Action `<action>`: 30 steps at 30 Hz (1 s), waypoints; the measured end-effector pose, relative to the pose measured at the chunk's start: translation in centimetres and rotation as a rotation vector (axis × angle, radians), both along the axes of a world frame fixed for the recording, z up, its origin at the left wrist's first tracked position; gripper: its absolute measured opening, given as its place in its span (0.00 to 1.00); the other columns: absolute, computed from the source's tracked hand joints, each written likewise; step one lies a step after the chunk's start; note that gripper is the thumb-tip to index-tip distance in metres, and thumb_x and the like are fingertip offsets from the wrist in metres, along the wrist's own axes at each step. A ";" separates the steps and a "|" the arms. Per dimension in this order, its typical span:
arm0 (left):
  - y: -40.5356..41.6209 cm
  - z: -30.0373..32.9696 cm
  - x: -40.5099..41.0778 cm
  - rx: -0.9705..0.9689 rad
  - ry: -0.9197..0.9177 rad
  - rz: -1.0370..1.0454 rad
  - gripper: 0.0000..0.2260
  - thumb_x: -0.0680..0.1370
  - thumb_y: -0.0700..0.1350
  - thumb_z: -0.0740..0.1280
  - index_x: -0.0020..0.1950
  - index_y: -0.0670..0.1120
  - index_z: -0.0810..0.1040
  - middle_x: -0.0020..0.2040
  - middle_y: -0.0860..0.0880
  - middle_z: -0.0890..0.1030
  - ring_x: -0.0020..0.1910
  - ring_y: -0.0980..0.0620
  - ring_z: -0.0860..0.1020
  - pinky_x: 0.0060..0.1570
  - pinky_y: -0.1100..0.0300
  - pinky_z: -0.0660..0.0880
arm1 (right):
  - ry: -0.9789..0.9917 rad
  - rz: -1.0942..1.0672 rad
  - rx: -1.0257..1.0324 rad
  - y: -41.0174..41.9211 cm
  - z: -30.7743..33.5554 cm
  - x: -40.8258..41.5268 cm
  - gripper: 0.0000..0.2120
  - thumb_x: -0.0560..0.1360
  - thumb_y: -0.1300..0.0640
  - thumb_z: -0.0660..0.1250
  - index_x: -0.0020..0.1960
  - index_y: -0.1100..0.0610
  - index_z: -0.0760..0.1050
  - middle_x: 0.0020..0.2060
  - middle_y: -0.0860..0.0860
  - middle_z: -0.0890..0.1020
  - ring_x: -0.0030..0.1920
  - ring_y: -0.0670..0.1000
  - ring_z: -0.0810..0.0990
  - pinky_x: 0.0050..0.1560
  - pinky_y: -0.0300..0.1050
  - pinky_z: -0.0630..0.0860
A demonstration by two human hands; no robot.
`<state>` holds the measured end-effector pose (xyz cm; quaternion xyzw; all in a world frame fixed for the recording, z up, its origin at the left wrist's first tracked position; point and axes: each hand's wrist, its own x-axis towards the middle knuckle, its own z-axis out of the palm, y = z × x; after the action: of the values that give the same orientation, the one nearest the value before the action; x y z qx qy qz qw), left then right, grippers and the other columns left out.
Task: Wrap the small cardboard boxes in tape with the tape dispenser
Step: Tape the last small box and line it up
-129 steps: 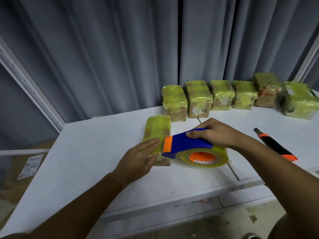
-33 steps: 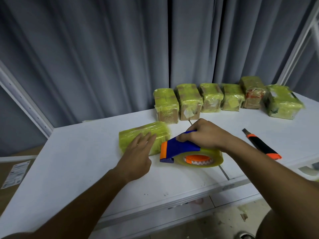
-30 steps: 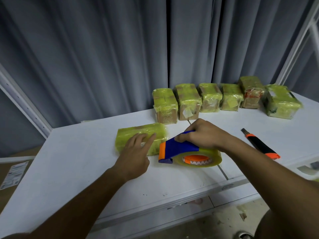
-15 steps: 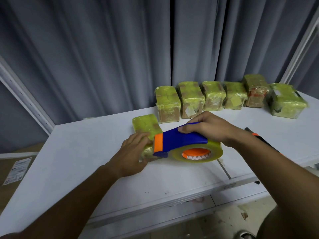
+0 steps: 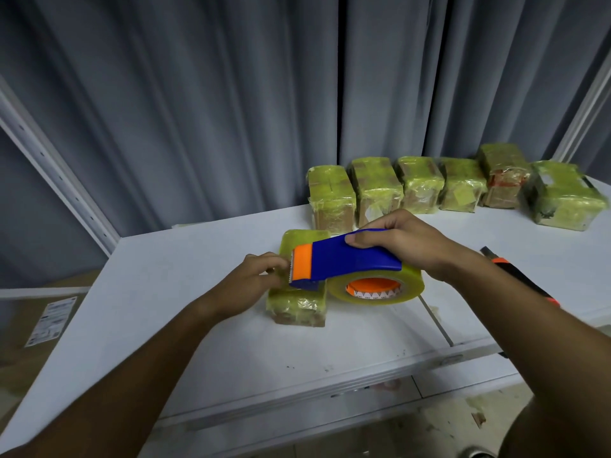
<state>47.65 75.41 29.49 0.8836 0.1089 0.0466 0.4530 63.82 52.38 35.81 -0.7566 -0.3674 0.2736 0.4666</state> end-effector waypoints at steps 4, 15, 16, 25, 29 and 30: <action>-1.3 1.6 -0.2 -0.154 0.042 -0.003 0.11 0.83 0.42 0.59 0.54 0.52 0.81 0.44 0.61 0.83 0.45 0.67 0.79 0.40 0.76 0.71 | 0.005 0.010 0.017 0.3 -0.1 -0.1 0.10 0.76 0.45 0.71 0.48 0.50 0.87 0.42 0.48 0.88 0.45 0.50 0.87 0.49 0.47 0.81; -1.7 1.6 0.4 -0.164 0.105 0.086 0.06 0.80 0.47 0.65 0.50 0.54 0.82 0.46 0.59 0.84 0.49 0.63 0.81 0.41 0.70 0.77 | -0.003 0.052 0.017 0.1 -0.3 -0.1 0.11 0.77 0.46 0.71 0.49 0.52 0.87 0.43 0.49 0.88 0.44 0.50 0.87 0.47 0.45 0.80; -1.6 1.5 0.4 -0.135 0.111 0.108 0.07 0.81 0.46 0.65 0.50 0.52 0.83 0.46 0.57 0.84 0.48 0.61 0.81 0.41 0.70 0.77 | -0.007 0.057 0.013 0.1 -0.3 -0.1 0.11 0.77 0.46 0.71 0.49 0.52 0.87 0.43 0.49 0.88 0.44 0.50 0.87 0.47 0.45 0.80; -1.6 2.3 0.3 0.045 0.183 0.208 0.11 0.81 0.39 0.62 0.43 0.40 0.82 0.38 0.50 0.79 0.38 0.57 0.75 0.38 0.66 0.72 | -0.004 0.105 -0.014 -0.4 -0.5 -0.2 0.16 0.73 0.41 0.71 0.48 0.52 0.87 0.44 0.50 0.88 0.46 0.51 0.87 0.50 0.48 0.81; -2.0 2.5 0.0 0.038 0.257 0.206 0.12 0.81 0.41 0.62 0.39 0.46 0.80 0.39 0.51 0.79 0.39 0.56 0.75 0.38 0.64 0.70 | 0.009 0.150 -0.040 -0.8 -0.4 -0.1 0.21 0.68 0.38 0.71 0.49 0.53 0.87 0.45 0.50 0.88 0.47 0.52 0.87 0.48 0.45 0.80; -2.1 2.5 0.0 0.038 0.276 0.200 0.12 0.81 0.41 0.63 0.40 0.46 0.81 0.40 0.51 0.79 0.40 0.55 0.76 0.38 0.64 0.71 | 0.010 0.160 -0.051 -0.9 -0.4 -0.1 0.22 0.68 0.38 0.70 0.50 0.53 0.87 0.46 0.50 0.88 0.48 0.52 0.87 0.48 0.45 0.80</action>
<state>47.69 73.32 32.01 0.8747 0.2565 -0.0284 0.4102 63.67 51.47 35.39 -0.7351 -0.4173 0.3232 0.4255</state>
